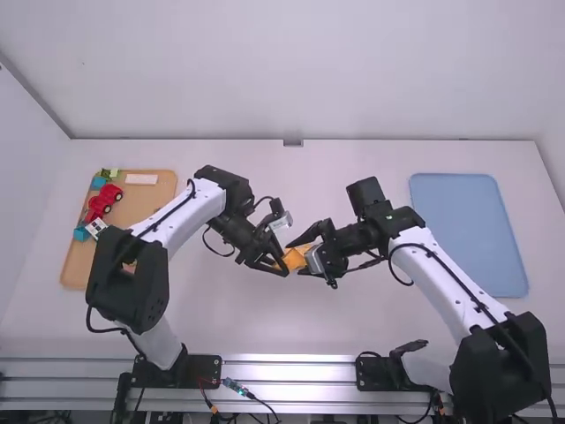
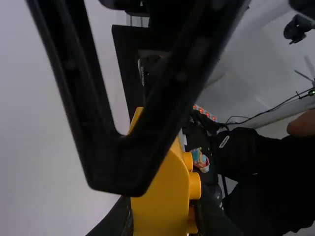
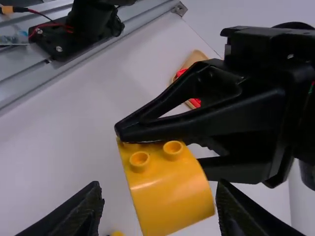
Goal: Assemble lego blocks to make yellow taxi
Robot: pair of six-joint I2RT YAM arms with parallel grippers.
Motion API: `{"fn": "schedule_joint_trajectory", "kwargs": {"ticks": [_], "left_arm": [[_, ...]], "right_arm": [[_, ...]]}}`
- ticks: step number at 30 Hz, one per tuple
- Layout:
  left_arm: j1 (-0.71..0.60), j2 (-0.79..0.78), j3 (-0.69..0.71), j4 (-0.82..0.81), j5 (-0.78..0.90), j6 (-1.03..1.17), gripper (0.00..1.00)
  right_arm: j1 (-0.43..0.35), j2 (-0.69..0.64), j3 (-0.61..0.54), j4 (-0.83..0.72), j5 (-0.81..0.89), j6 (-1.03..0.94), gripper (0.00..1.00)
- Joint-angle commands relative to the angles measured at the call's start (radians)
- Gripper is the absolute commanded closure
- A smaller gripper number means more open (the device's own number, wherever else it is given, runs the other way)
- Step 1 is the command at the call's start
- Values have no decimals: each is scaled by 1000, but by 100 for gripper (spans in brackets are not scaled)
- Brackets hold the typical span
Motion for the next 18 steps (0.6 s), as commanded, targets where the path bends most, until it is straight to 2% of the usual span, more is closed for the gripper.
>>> {"fn": "schedule_joint_trajectory", "kwargs": {"ticks": [1, 4, 18], "left_arm": [[-13, 5, -6, -5, 26, 27, 98], [-14, 5, -6, 0, 25, 27, 98], [-11, 5, -6, 1, 18, 26, 98]], "right_arm": [[3, 8, -10, -3, -22, 10, 41], [2, 8, -9, -5, -23, 11, 46], [28, 8, -9, 11, -39, 10, 47]]}}
